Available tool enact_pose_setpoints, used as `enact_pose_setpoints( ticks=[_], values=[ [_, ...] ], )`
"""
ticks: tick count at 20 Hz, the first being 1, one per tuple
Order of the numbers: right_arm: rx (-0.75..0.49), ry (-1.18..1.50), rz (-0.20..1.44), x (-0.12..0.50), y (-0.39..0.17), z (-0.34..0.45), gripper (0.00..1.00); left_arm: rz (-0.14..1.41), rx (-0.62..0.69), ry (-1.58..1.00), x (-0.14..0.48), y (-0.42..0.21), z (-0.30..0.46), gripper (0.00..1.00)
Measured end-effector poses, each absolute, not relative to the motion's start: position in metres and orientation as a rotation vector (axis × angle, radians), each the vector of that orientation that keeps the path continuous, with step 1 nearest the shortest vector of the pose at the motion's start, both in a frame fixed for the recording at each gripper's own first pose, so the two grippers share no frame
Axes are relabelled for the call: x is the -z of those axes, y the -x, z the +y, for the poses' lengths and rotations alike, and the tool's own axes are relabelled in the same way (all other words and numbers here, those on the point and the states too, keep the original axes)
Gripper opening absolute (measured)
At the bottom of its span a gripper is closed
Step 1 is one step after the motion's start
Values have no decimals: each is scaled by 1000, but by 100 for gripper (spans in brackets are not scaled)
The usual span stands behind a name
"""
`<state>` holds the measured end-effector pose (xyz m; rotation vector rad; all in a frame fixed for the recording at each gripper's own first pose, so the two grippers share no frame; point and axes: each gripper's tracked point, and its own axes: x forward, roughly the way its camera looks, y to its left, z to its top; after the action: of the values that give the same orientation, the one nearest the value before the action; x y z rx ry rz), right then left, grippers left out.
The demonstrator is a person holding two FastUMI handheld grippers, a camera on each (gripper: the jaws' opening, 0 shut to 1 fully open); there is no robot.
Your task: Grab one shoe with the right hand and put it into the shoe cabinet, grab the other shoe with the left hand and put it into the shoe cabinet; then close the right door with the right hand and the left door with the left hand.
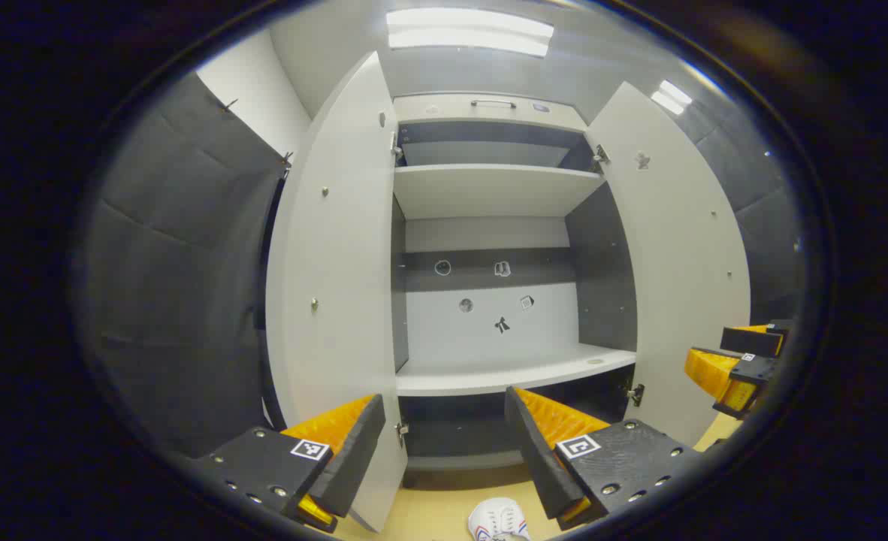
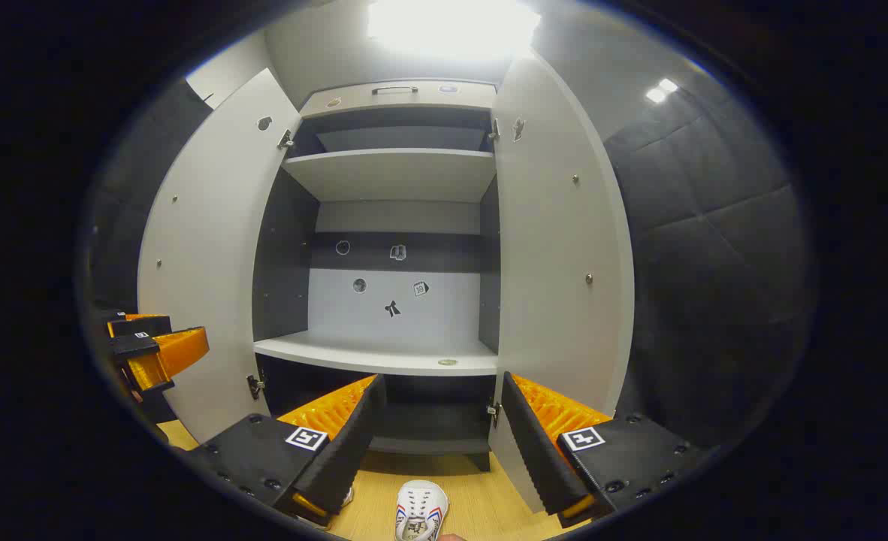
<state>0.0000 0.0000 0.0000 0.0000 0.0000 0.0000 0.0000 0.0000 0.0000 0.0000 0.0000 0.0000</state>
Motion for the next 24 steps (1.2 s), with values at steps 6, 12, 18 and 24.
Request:
enact_pose_setpoints(
  ticks=[6, 12, 18, 24],
  values=[
    [-21, 15, 13, 5, -1, 8, 98, -7, -15, -6, -1, 6, 3, 94],
    [-35, 17, 29, 11, -1, 16, 98, -11, -26, -10, -2, 8, 5, 93],
    [-63, 11, 78, 27, -9, 26, 98, -29, -37, -39, -6, 12, 5, 94],
    [-110, 37, 181, 65, -27, 45, 98, -46, -55, -47, -19, 19, 11, 93]
  ],
)
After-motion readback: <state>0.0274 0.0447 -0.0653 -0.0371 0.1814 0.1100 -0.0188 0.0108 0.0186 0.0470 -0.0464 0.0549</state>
